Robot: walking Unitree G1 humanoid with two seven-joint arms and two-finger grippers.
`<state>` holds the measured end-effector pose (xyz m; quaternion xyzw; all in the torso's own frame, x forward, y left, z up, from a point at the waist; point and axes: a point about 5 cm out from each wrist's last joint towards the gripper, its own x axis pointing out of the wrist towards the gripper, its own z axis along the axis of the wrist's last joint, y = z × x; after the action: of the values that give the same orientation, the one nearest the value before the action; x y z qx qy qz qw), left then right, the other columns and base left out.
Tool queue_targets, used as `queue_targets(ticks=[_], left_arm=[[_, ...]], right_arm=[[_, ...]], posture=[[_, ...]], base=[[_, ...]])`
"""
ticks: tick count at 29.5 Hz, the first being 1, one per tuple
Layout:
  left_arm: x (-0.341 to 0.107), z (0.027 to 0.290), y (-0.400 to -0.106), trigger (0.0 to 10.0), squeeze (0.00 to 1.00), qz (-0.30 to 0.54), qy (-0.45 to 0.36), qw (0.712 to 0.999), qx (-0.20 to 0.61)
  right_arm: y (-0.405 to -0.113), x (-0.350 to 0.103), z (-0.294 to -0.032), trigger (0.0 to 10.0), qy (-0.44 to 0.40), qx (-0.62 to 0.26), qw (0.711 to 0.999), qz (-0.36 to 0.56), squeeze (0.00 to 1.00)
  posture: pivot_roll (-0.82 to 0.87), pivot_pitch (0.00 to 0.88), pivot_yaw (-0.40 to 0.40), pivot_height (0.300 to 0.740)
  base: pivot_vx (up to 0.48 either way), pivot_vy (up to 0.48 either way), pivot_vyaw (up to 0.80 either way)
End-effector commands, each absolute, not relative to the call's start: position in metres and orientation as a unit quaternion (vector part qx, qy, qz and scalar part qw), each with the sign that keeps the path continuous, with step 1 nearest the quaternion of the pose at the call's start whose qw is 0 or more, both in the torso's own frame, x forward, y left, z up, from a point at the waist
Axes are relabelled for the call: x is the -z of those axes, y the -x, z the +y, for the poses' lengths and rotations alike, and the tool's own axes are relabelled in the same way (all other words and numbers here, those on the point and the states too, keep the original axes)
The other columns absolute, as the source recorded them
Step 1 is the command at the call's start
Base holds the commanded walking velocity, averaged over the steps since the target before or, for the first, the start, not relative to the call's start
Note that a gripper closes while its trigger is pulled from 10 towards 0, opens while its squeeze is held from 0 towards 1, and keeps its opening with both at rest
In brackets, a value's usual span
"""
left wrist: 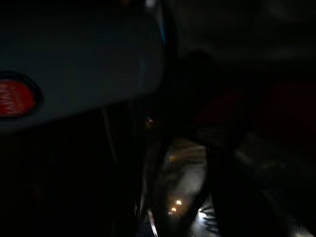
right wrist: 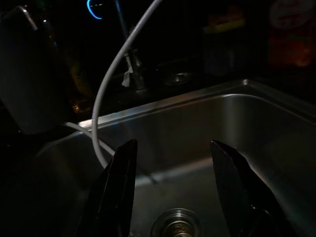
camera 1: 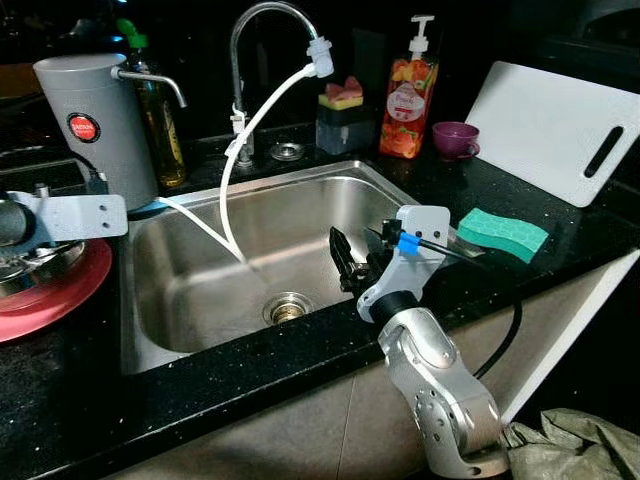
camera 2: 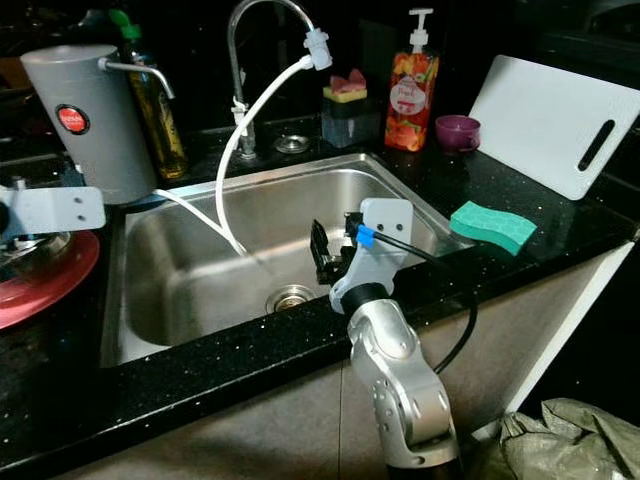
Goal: Kitchen organization
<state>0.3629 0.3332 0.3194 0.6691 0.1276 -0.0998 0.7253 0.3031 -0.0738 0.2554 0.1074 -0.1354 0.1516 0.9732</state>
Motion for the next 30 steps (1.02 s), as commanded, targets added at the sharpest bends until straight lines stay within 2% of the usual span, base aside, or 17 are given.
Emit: queue_targets(ticks=[1, 4, 5, 6, 7, 8, 9, 15, 26, 27, 28, 30], left_arm=[[-0.317, 0.334, -0.364, 10.0, 0.00, 0.135, -0.674, 0.721, 0.091], [-0.313, 0.333, -0.366, 10.0, 0.00, 0.140, -0.681, 0.713, 0.088], [-0.312, 0.334, -0.366, 8.1, 0.00, 0.143, -0.684, 0.710, 0.085], [-0.312, 0.335, -0.366, 6.7, 0.00, 0.145, -0.686, 0.708, 0.083], [-0.312, 0.335, -0.366, 6.7, 0.00, 0.145, -0.686, 0.708, 0.083], [-0.312, 0.336, -0.366, 1.5, 0.00, 0.146, -0.686, 0.708, 0.080], [-0.312, 0.337, -0.365, 0.0, 0.00, 0.146, -0.687, 0.708, 0.077], [-0.313, 0.343, -0.362, 0.0, 0.00, 0.150, -0.691, 0.704, 0.064], [-0.324, 0.358, -0.353, 0.0, 0.00, 0.161, -0.718, 0.677, 0.030], [-0.334, 0.360, -0.352, 8.7, 0.00, 0.151, -0.726, 0.671, 0.005], [-0.343, 0.360, -0.351, 10.0, 0.00, 0.137, -0.730, 0.670, -0.010], [-0.351, 0.360, -0.350, 10.0, 0.00, 0.124, -0.729, 0.672, -0.020]], right_arm=[[-0.299, -0.256, -0.073, 10.0, -0.106, -0.152, 0.973, -0.138, 0.00], [-0.299, -0.256, -0.074, 10.0, -0.106, -0.150, 0.973, -0.138, 0.00], [-0.299, -0.256, -0.074, 10.0, -0.106, -0.150, 0.973, -0.138, 0.00], [-0.299, -0.256, -0.074, 10.0, -0.106, -0.150, 0.973, -0.139, 0.00], [-0.299, -0.256, -0.074, 10.0, -0.106, -0.150, 0.973, -0.139, 0.00], [-0.299, -0.256, -0.074, 10.0, -0.106, -0.149, 0.973, -0.139, 0.00], [-0.299, -0.256, -0.075, 10.0, -0.106, -0.149, 0.973, -0.139, 0.00], [-0.300, -0.256, -0.073, 10.0, -0.104, -0.155, 0.973, -0.139, 0.00], [-0.302, -0.258, -0.074, 10.0, -0.103, -0.155, 0.972, -0.141, 0.00], [-0.302, -0.259, -0.075, 10.0, -0.104, -0.156, 0.972, -0.142, 0.00], [-0.302, -0.261, -0.074, 10.0, -0.110, -0.166, 0.969, -0.145, 0.00], [-0.301, -0.263, -0.073, 10.0, -0.122, -0.184, 0.964, -0.148, 0.00]], posture=[[0.08, 0.156, 0.021, 0.740], [0.07, 0.148, 0.023, 0.740], [0.07, 0.148, 0.023, 0.740], [0.07, 0.148, 0.023, 0.740], [0.07, 0.148, 0.023, 0.740], [0.07, 0.141, 0.021, 0.740], [0.07, 0.140, 0.019, 0.740], [0.08, 0.131, 0.008, 0.740], [0.08, 0.123, 0.001, 0.740], [0.08, 0.124, -0.001, 0.740], [0.07, 0.125, -0.004, 0.740], [0.07, 0.125, -0.004, 0.740]], base=[[0.000, 0.000, 0.00], [0.000, 0.000, 0.00], [0.000, 0.000, 0.00], [0.000, 0.000, 0.00], [0.000, 0.000, 0.00], [0.000, 0.000, 0.00], [0.000, 0.000, 0.00], [0.000, 0.000, 0.00], [0.000, 0.000, 0.00], [0.000, 0.000, 0.00], [0.000, 0.000, 0.00], [0.000, 0.000, 0.00]])
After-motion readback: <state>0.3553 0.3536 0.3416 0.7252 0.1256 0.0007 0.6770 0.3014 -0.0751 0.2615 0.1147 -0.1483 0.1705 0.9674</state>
